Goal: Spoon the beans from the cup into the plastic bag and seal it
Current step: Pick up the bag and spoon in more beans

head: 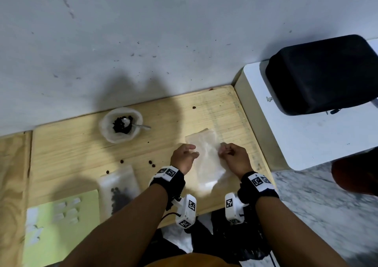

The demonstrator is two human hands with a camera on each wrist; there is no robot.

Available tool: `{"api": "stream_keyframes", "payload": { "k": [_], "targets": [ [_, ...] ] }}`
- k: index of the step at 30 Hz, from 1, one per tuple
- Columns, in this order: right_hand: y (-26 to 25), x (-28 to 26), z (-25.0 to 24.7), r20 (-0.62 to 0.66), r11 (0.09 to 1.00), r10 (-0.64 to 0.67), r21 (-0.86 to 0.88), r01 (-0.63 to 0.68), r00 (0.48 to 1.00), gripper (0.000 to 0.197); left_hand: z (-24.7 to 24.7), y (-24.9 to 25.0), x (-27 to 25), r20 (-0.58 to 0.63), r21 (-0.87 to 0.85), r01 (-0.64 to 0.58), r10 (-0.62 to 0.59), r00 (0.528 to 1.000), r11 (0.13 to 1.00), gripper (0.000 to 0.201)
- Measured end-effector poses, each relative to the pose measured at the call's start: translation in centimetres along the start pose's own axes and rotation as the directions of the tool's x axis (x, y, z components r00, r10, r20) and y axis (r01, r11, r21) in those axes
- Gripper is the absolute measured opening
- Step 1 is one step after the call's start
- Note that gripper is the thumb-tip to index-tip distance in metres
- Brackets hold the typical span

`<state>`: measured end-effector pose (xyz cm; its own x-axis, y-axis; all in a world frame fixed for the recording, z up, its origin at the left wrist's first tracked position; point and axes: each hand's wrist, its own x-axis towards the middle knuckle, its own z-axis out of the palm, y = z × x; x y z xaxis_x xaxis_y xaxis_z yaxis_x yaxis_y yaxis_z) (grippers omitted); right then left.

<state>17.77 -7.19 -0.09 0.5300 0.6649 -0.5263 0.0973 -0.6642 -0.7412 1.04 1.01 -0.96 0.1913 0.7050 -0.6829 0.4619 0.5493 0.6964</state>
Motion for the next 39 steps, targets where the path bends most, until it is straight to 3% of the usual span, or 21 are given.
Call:
{"api": "stream_keyframes", "payload": {
  "k": [4,8,13,15,17,20,22,24,25,28,32,36,39],
  "targets": [
    [-2.3,-0.8,-0.8,0.135,0.987,-0.002,0.16,-0.02,0.991,0.023,-1.4,0.6,-0.6,-0.04,-0.088,-0.116,0.113,0.993,0.989,0.015],
    [-4.8,-1.1,-0.1,0.292,0.998,-0.035,0.066,0.016,0.956,0.022,-3.7,1.6,-1.3,-0.15,-0.103,-0.323,0.307,0.94,0.941,0.03],
    [-9.8,-1.6,2.8,0.161,0.952,-0.29,-0.052,0.302,0.943,0.039,-8.7,2.3,-2.5,-0.096,-0.031,-0.413,0.408,0.908,0.91,0.033],
    [-12.0,-2.1,4.1,0.242,0.919,-0.341,-0.119,0.377,0.908,0.032,-11.2,2.5,-3.4,-0.038,0.0,-0.458,0.457,0.889,0.889,0.031],
    [-14.1,-2.7,5.7,0.373,0.898,-0.312,-0.184,0.4,0.873,0.022,-13.7,2.6,-4.4,-0.015,0.049,-0.503,0.504,0.863,0.863,0.029],
    [-16.3,-4.2,8.1,0.461,0.927,-0.23,-0.166,0.337,0.857,0.013,-16.7,1.6,-5.5,-0.18,0.251,-0.544,0.59,0.787,0.801,0.022],
    [-17.3,-5.4,9.7,0.436,0.955,-0.207,-0.105,0.278,0.876,0.01,-18.4,0.8,-6.1,-0.361,0.404,-0.483,0.621,0.696,0.777,0.018],
    [-17.6,-6.5,11.5,0.403,0.974,-0.2,-0.016,0.225,0.893,0.009,-19.5,0.4,-6.9,-0.448,0.399,-0.461,0.608,0.656,0.792,0.013],
    [-17.4,-6.9,12.4,0.406,0.978,-0.195,0.017,0.206,0.893,0.01,-19.8,0.4,-7.2,-0.449,0.332,-0.481,0.584,0.677,0.812,0.01],
    [-17.7,-8.5,14.8,0.462,0.979,-0.2,0.063,0.193,0.864,0.014,-20.6,0.5,-7.9,-0.366,0.148,-0.417,0.442,0.819,0.897,0.023],
    [-18.2,-10.3,16.9,0.551,0.978,-0.206,0.092,0.186,0.808,0.019,-21.9,0.4,-8.3,-0.316,-0.058,-0.31,0.277,0.907,0.949,0.03],
    [-18.1,-10.2,17.7,0.598,0.986,-0.15,0.031,0.165,0.787,0.01,-22.9,0.7,-8.7,-0.22,-0.293,-0.26,0.2,0.955,0.92,0.023],
    [-18.0,-9.9,17.7,0.592,0.988,-0.131,0.018,0.15,0.795,0.008,-23.3,1.0,-9.1,-0.194,-0.334,-0.254,0.198,0.961,0.908,0.02]
  ]
}}
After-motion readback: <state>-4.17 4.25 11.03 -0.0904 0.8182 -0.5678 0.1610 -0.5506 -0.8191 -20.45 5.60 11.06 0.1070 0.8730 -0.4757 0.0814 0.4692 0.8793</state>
